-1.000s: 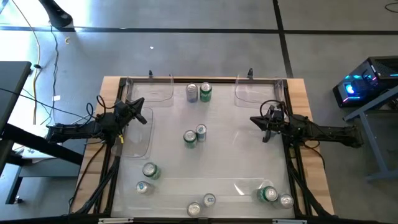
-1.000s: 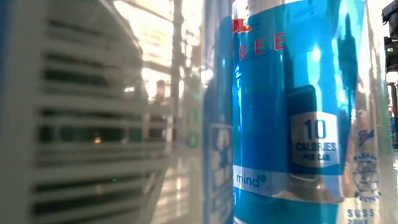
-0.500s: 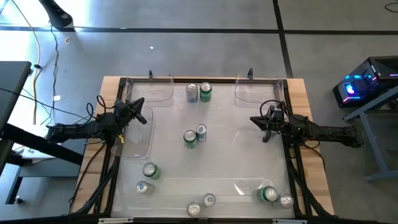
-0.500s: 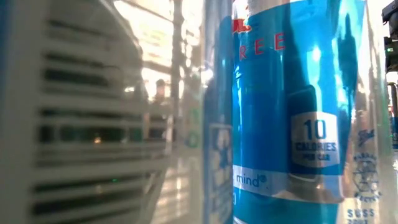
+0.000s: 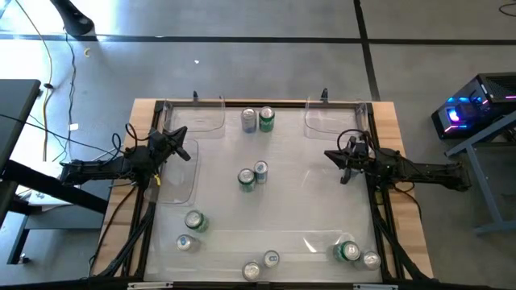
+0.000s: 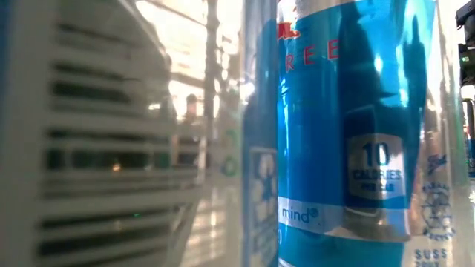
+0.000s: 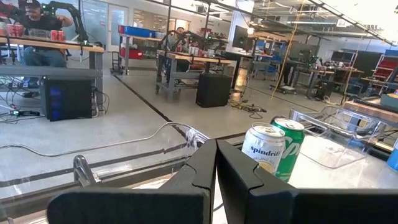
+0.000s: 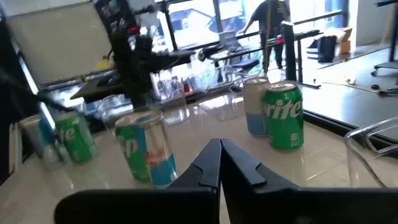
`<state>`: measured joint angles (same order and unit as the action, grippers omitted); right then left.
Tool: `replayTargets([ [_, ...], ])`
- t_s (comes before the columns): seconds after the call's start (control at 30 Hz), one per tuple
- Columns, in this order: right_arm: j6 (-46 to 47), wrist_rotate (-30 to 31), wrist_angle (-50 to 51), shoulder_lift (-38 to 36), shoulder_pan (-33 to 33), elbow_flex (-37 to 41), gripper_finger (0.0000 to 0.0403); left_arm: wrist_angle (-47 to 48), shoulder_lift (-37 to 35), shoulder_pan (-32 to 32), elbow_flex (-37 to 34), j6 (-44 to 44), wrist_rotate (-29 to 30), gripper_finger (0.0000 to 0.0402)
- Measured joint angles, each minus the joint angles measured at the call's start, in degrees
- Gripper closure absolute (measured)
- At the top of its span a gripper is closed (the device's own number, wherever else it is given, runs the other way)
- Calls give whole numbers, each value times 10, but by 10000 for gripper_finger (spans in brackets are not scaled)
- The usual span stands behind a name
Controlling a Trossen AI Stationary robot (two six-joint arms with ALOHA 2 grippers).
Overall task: Sort soda cans
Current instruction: Put the top center green soda can into the top right transparent bin
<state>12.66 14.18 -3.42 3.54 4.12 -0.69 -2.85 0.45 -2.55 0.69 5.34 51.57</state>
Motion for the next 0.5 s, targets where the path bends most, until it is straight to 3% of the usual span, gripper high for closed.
replayTargets([
  [0.13,168,33,-84,0,0,0,402,0,0,0,0,0,0,392],
  [0.23,201,64,-176,2,1,0,402,0,0,0,0,0,0,392],
  [0.4,56,-9,-361,2,1,-19,402,0,0,0,0,0,0,392],
  [0.5,-22,-13,-320,2,1,-90,392,0,0,0,0,0,0,392],
])
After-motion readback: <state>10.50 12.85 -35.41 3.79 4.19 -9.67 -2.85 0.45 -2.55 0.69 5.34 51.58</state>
